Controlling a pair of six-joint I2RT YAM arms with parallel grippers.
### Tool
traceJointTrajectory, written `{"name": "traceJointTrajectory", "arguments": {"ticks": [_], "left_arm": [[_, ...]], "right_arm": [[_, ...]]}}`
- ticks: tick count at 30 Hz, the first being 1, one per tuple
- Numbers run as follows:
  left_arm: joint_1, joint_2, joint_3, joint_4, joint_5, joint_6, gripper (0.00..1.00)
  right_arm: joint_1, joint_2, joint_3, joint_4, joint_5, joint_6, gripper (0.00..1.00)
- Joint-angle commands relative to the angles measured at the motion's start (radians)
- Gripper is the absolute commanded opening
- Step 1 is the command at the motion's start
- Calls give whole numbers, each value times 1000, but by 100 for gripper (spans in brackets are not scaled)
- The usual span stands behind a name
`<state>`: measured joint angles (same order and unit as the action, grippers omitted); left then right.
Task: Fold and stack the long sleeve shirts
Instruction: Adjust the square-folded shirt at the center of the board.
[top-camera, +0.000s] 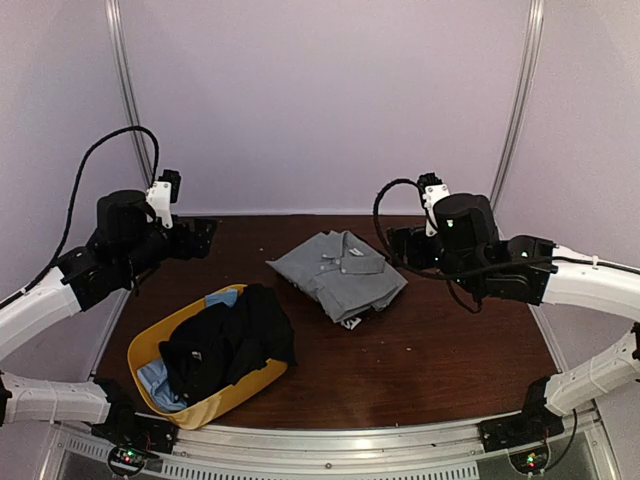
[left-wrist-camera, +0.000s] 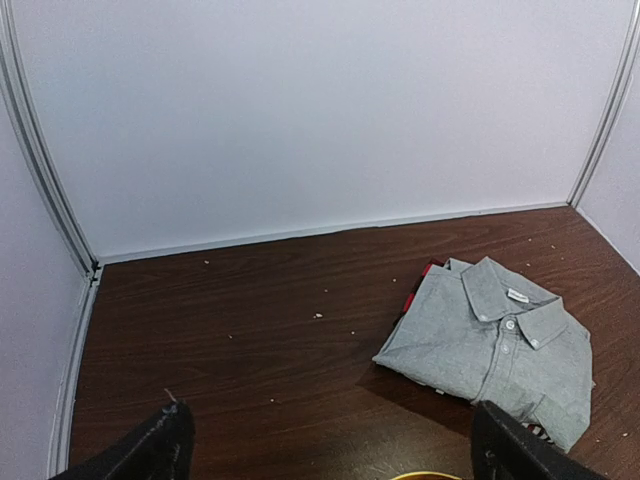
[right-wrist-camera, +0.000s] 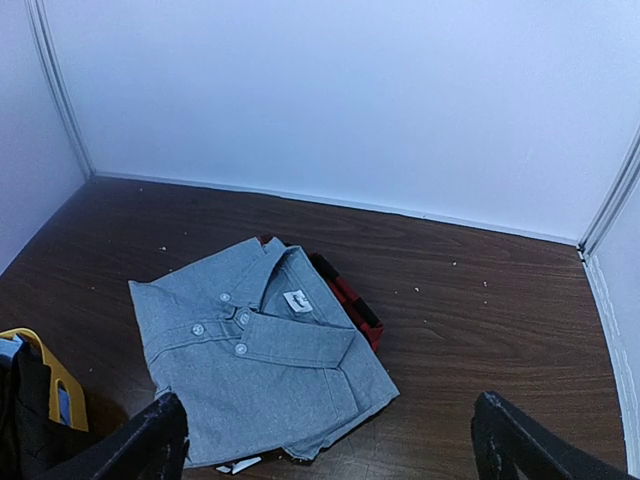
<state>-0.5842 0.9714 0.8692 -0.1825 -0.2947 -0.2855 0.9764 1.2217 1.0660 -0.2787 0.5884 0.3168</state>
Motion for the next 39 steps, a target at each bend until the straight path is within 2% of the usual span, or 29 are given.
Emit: {"name": "traceJointTrajectory", "arguments": {"ticks": [1,16,20,24,30,36,39], "left_arm": [[4,-20,-2,43,-13,14,98],[4,-23,-4,35,-10,10,98],[4,-22,-6,34,-9,10,98],[4,-22,-6,34,-6,7,98],[4,-19,-6,37,1,2,98],[4,-18,6,40,12,5,98],[4,-17,7,40,17,5,98]], "right_arm": [[1,8,-6,11,7,-4,100],[1,12,9,-19,-5,8,100],[2,36,39,-51,-95,-25,100],[19,174,132,-98,-158,-32,100],[51,495,335,-151,-228,-52,100],[48,778,537,-187,-269,-104,100],[31,898,632,-263,-272,-107,100]]}}
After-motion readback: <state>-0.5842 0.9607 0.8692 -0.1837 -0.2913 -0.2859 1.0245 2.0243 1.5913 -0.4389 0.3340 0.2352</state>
